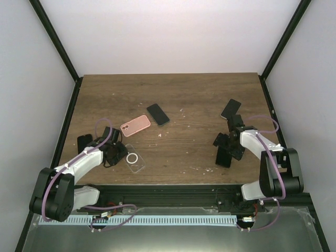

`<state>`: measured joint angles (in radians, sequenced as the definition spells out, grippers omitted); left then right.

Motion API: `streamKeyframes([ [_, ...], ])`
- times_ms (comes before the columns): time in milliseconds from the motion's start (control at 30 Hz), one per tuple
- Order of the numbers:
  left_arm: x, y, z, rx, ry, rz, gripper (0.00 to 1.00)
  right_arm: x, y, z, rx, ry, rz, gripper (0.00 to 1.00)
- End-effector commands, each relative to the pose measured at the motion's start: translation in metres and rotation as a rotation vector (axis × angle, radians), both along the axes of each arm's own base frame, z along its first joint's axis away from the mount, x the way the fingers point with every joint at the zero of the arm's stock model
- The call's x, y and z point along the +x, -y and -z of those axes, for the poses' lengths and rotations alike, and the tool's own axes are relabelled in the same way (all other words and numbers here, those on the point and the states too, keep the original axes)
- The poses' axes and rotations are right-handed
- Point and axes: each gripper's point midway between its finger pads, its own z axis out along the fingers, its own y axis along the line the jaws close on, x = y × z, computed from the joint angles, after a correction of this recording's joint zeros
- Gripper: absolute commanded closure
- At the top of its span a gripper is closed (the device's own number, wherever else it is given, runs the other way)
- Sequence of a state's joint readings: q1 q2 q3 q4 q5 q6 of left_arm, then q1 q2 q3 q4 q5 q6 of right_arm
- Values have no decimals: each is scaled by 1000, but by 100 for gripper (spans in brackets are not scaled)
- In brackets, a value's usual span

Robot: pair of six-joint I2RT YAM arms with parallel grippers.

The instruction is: Put the phone into the phone case

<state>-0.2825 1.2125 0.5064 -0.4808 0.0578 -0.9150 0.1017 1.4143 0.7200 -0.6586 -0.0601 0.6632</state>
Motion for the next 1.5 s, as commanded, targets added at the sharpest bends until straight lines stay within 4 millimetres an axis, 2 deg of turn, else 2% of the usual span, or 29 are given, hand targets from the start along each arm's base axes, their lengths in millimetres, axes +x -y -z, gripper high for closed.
streamKeyframes([
  [0, 4, 9, -1, -28, 21, 42, 64, -9, -17, 6, 25, -30, -48, 1],
  [300, 17, 25, -10, -79, 76, 106, 64, -9, -11, 12, -70, -65, -35, 11],
  [667, 16, 53, -11, -174, 60, 153, 64, -10, -15, 20, -115, -89, -49, 19],
  [833, 9, 50, -16, -160, 52, 173, 53, -10, -17, 20, -127, -84, -64, 22],
  [967, -1, 44, -14, -125, 46, 200, 41, -9, -25, 19, -107, -66, -101, 24],
  [1100, -10, 40, -3, -116, 39, 202, 38, -11, -37, 19, -62, -48, -153, 26],
  [1233, -11, 53, 1, -191, 39, 219, 41, -11, -45, 13, -27, -16, -191, 27],
  [1467, -10, 82, -2, -254, 39, 260, 44, -8, -62, -9, 57, 67, -258, 28],
])
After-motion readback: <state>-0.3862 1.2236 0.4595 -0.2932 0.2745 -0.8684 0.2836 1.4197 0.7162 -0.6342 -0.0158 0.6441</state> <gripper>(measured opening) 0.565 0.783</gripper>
